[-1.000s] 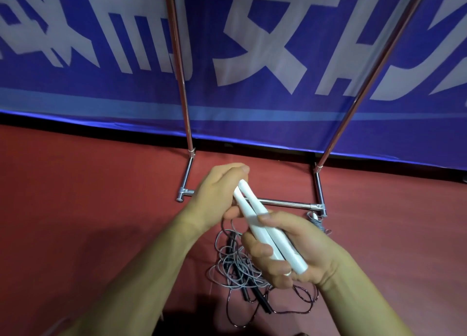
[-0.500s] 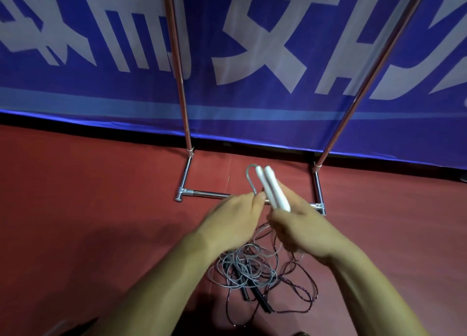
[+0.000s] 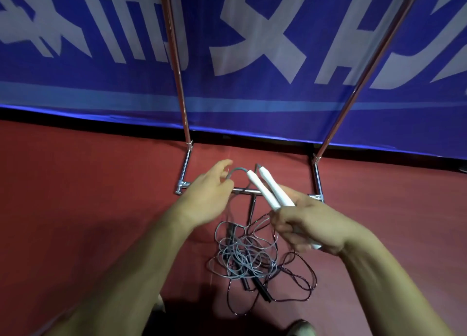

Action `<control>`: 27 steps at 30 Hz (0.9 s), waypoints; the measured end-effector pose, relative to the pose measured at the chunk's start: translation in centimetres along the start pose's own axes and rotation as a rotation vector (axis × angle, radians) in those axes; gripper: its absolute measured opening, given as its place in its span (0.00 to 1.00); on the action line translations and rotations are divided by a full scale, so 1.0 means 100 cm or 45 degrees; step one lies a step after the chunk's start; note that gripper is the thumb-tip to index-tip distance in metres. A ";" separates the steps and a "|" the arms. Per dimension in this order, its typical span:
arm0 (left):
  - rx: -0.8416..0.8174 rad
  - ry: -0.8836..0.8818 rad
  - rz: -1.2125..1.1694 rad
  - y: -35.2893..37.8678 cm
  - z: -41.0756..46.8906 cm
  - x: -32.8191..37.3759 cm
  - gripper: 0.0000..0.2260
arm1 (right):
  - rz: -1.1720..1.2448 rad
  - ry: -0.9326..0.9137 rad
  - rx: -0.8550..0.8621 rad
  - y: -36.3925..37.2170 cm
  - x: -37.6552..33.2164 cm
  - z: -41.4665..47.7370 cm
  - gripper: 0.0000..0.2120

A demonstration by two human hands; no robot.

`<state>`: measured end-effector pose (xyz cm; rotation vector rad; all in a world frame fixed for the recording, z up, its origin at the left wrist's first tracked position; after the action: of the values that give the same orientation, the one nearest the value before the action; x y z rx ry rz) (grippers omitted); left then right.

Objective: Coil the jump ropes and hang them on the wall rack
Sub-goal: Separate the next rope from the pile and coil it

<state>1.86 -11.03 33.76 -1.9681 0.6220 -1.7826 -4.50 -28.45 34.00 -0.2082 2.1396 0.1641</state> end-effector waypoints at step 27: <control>-0.096 0.197 0.208 0.042 -0.031 0.035 0.17 | -0.143 -0.154 0.269 0.000 -0.015 0.006 0.28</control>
<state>-1.16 -16.52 34.44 -1.7805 0.8863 -1.8451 -3.25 -28.17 34.93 -0.1892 2.0025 -0.1119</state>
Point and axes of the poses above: each hand's wrist, its own z-axis towards the middle knuckle, its own y-axis out of the palm, x = y × z, the point moved 6 cm from there along z, towards the middle knuckle, and after that the axes turned 15 degrees about x, right-handed, at the moved point
